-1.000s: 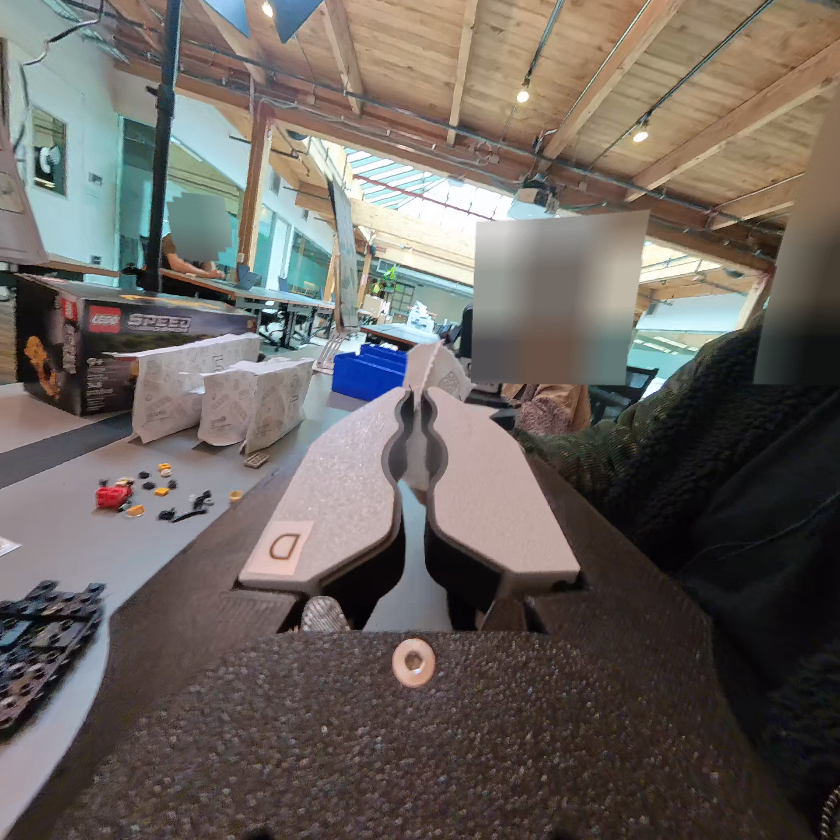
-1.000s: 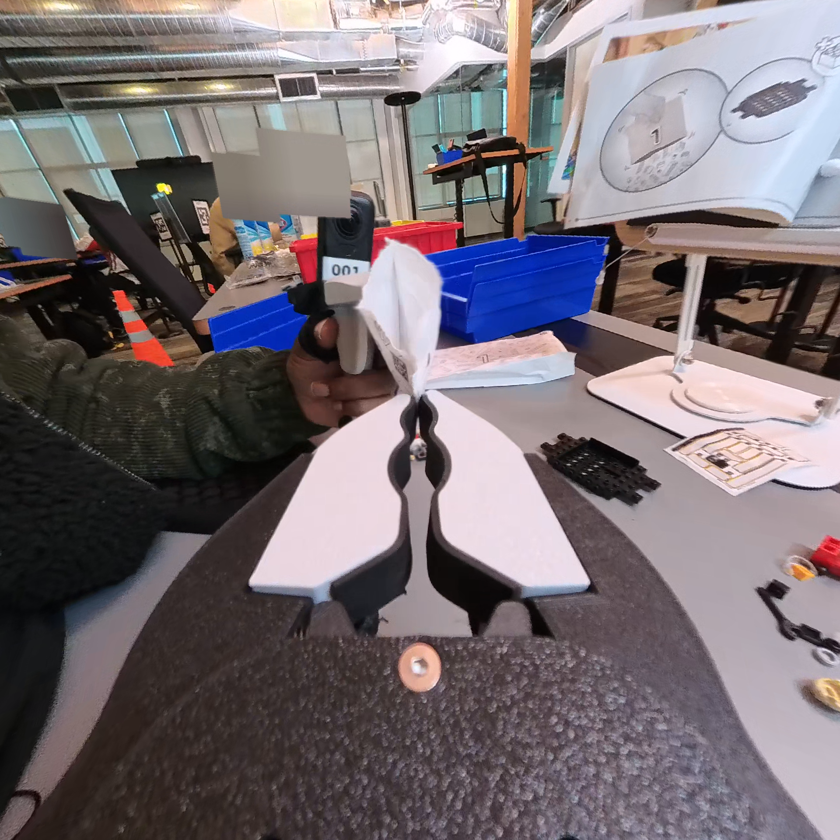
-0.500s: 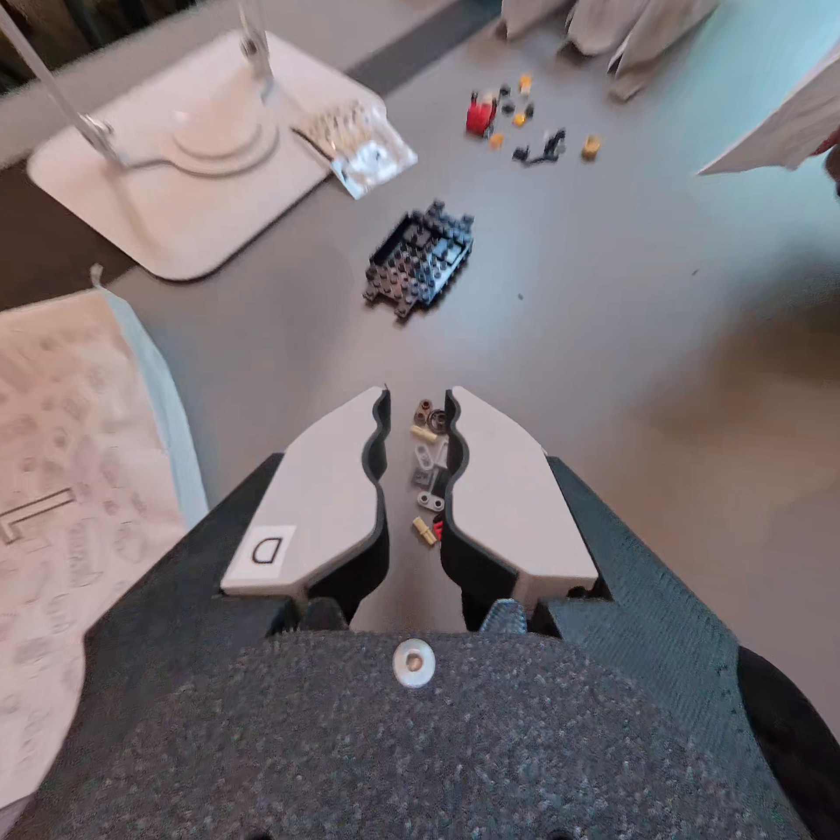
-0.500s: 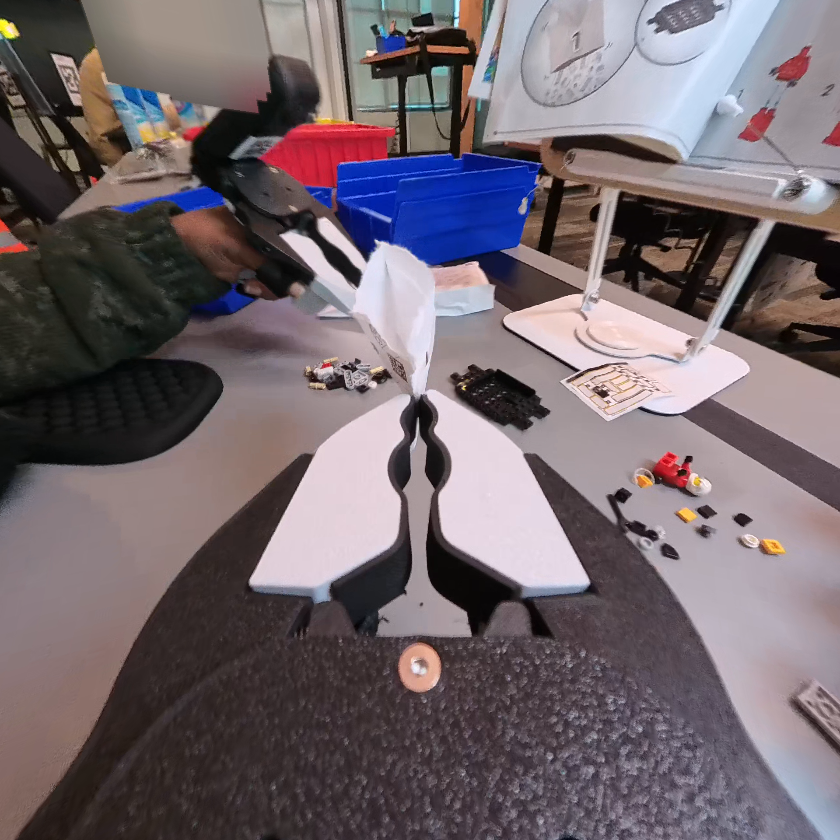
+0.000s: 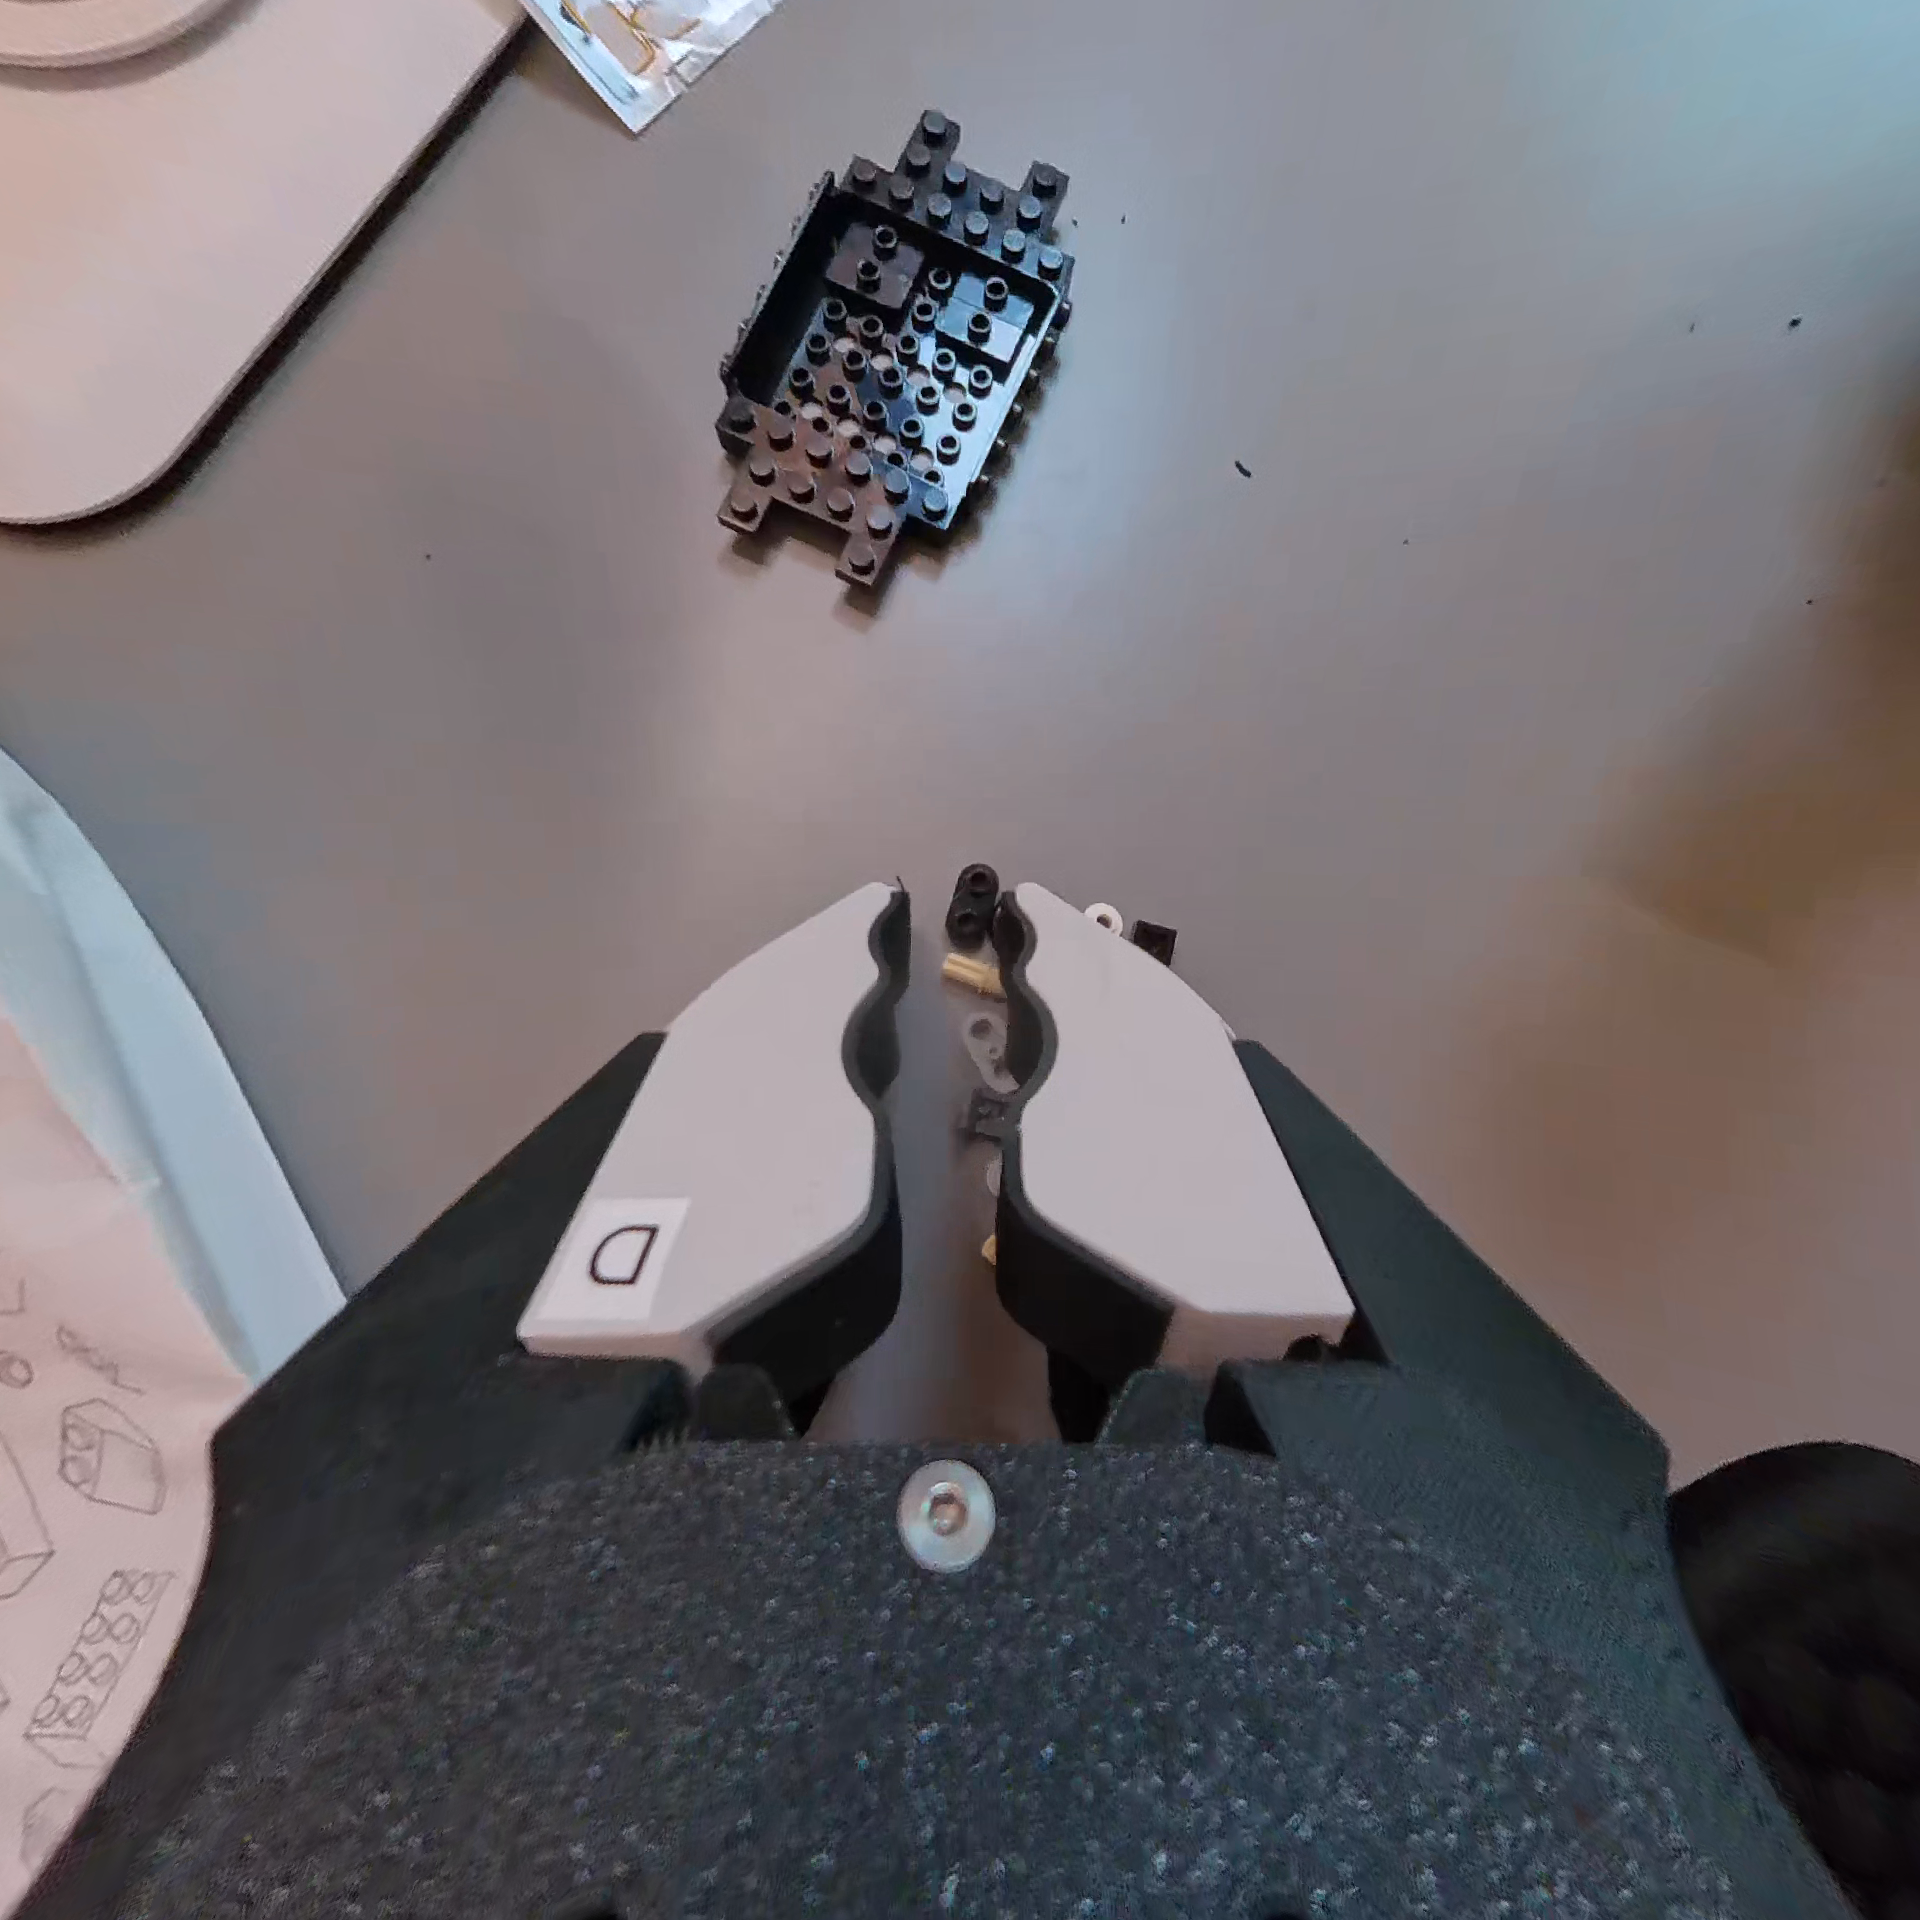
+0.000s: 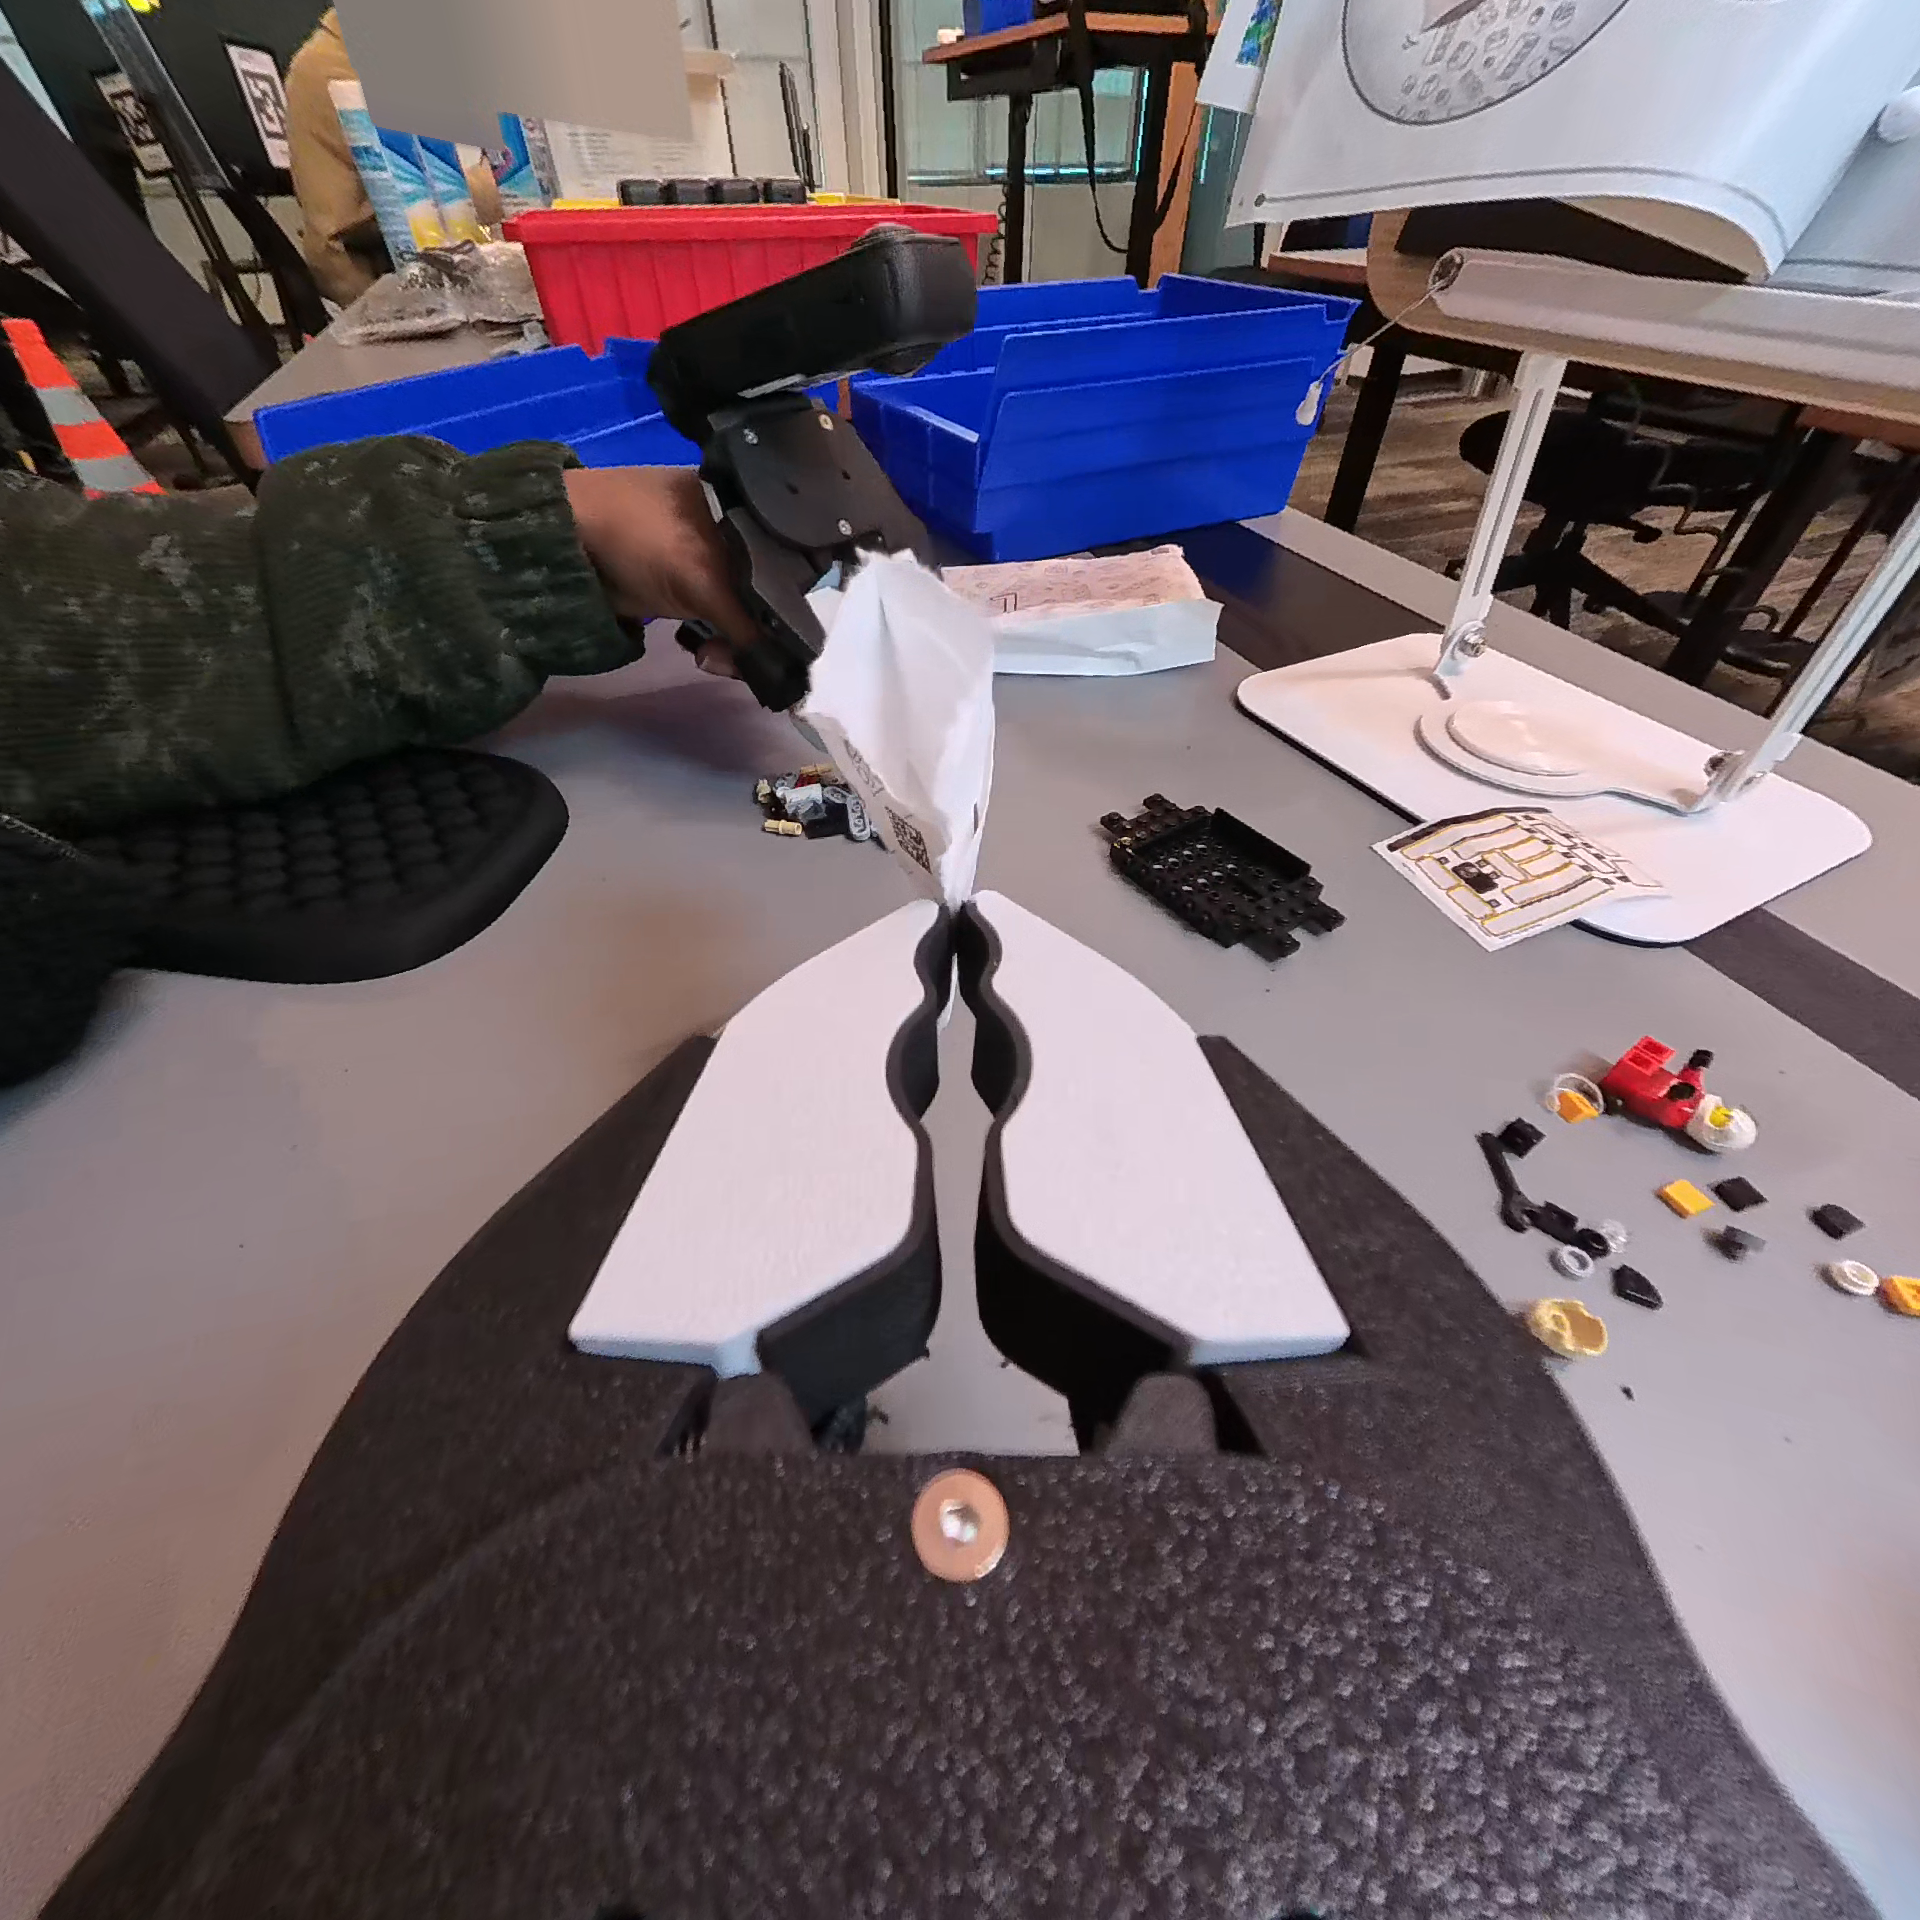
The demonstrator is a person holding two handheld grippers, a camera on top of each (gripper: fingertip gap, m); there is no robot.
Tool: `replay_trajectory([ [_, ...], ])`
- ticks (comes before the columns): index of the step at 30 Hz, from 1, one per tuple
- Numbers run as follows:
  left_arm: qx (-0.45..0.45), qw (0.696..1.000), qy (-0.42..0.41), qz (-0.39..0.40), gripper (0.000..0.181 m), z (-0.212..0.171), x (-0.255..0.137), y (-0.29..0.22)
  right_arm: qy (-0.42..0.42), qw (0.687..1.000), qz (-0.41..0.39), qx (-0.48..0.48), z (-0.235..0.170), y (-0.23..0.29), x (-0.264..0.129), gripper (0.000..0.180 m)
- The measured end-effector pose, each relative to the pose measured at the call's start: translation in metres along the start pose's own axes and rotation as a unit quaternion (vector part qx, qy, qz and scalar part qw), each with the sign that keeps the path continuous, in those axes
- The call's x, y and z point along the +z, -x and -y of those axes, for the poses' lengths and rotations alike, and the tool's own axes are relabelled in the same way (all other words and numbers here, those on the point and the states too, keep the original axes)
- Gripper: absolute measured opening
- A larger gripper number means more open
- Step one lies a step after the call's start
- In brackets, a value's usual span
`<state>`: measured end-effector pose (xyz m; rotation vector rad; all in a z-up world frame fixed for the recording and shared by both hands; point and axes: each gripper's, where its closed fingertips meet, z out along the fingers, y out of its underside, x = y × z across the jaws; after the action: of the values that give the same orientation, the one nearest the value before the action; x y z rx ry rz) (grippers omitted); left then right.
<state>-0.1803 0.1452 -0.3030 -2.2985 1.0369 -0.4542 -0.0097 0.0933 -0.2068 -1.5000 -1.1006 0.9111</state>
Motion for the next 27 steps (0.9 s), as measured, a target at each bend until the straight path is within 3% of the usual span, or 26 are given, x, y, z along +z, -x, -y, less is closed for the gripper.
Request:
replay_trajectory([
  [8, -0.003, 0.999, 0.022, -0.041, 0.015, -0.005, 0.003, -0.001, 0.006, 1.0, 0.006, 0.005, -0.004, 0.002, 0.003, 0.0],
  [12, 0.004, 0.998, 0.03, -0.047, 0.007, -0.006, 0.005, -0.001, 0.008, 1.0, 0.007, 0.007, -0.005, 0.003, 0.004, 0.0],
  [16, 0.011, 0.999, -0.001, -0.05, 0.006, 0.001, 0.003, -0.001, 0.022, 1.0, 0.007, 0.005, -0.011, 0.005, 0.007, 0.0],
  [22, 0.078, 0.969, -0.171, -0.16, 0.006, 0.069, -0.054, -0.075, 0.069, 0.998, 0.009, 0.01, -0.03, 0.009, 0.017, 0.0],
  [27, 0.177, 0.962, -0.143, -0.153, 0.007, 0.087, -0.049, -0.13, 0.094, 0.995, 0.023, -0.004, -0.04, 0.02, 0.025, 0.0],
])
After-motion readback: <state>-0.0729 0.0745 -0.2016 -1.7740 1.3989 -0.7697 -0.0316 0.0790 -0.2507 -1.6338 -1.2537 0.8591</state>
